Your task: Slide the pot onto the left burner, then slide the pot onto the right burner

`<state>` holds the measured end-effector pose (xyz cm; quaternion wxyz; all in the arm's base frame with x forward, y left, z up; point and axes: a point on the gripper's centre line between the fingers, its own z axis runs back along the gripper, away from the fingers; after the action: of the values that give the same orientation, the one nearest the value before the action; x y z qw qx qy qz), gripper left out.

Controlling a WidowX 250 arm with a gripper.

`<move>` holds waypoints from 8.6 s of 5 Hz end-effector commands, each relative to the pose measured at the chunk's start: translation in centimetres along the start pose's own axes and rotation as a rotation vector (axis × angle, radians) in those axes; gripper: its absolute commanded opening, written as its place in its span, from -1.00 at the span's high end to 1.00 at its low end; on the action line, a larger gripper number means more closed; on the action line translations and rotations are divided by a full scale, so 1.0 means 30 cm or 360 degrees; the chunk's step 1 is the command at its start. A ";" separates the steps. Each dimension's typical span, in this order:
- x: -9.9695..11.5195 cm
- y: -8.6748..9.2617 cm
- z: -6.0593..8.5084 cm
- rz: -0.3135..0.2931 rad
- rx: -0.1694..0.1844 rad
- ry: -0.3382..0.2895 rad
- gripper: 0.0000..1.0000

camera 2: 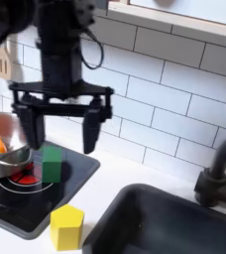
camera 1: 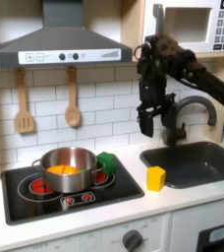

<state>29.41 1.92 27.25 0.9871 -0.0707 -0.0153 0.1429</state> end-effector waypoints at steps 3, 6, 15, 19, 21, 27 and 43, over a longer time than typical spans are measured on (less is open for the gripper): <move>-0.060 0.059 -0.045 -0.0081 -0.0093 -0.0197 -1.00; -0.042 0.087 -0.036 -0.0054 -0.0103 -0.0248 -1.00; 0.155 0.356 -0.032 0.0306 -0.0065 -0.0200 -1.00; 0.226 0.461 -0.066 0.0455 -0.0004 -0.0153 -1.00; 0.253 0.465 -0.126 0.0494 0.0054 -0.0092 -1.00; 0.374 0.424 -0.181 0.0510 0.0082 -0.0064 -1.00; 0.407 0.563 -0.261 0.0652 0.0162 0.0038 -1.00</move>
<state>36.93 20.13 17.37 0.9410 -0.0248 0.0153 0.3373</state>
